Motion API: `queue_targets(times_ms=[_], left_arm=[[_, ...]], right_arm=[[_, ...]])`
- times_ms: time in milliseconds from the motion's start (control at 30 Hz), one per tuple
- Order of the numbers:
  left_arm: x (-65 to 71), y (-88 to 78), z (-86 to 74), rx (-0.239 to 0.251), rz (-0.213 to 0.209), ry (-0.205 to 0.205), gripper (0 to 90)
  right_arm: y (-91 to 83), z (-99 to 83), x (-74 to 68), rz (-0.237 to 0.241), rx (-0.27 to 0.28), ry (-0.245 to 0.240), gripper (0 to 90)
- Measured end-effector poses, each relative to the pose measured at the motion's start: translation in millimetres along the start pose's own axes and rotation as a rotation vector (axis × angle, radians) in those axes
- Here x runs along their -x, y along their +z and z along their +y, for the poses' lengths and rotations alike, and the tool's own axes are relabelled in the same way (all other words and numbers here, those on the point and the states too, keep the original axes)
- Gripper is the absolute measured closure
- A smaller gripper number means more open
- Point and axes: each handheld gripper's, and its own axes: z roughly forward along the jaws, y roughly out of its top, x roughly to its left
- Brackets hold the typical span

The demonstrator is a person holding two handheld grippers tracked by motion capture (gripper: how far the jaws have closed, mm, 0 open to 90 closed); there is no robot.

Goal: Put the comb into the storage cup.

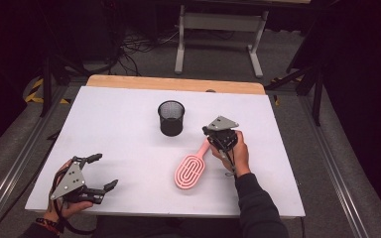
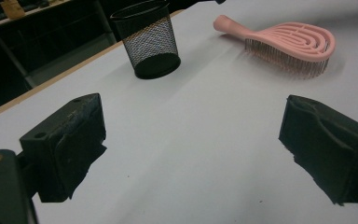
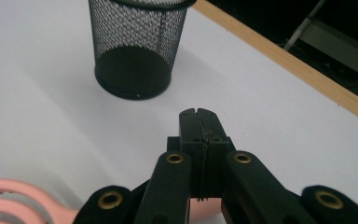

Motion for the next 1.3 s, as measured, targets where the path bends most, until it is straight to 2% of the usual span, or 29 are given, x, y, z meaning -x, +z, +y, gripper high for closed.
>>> queue_targets(times_ms=[67, 367, 467, 700, 833, 1000, 1067, 1300], left_arm=[[-0.3, -0.1, -0.2, 0.003, -0.003, -0.002, 7.9], [0.3, 1.4, -0.5, -0.003, -0.006, 0.000, 7.9], [0.9, 0.5, 0.0, 0.005, -0.001, -0.004, 8.0], [0.2, -0.3, -0.3, 0.003, 0.001, -0.006, 8.2], [-0.3, -0.4, -0.8, 0.000, 0.002, -0.009, 8.2], [0.5, 0.6, -0.3, -0.005, -0.002, -0.004, 8.3], [0.5, 0.9, -0.3, -0.006, -0.003, -0.004, 8.3], [0.2, 0.6, -0.8, -0.004, -0.003, -0.008, 8.3]], right_arm=[[8.5, 0.2, -1.0, -0.005, -0.039, -0.010, 89.9], [31.7, -3.7, -4.3, 0.006, -0.154, -0.021, 89.9], [33.3, -5.9, -6.1, 0.009, -0.170, -0.019, 89.8], [36.2, -14.8, -4.5, 0.013, -0.247, -0.008, 89.8], [31.0, -20.2, -1.2, 0.017, -0.250, 0.016, 89.8], [25.9, -26.5, 0.8, 0.022, -0.263, 0.023, 89.8], [23.5, -30.8, 0.9, 0.035, -0.267, 0.043, 89.8], [17.6, -33.3, -0.6, 0.032, -0.274, 0.049, 89.8]])
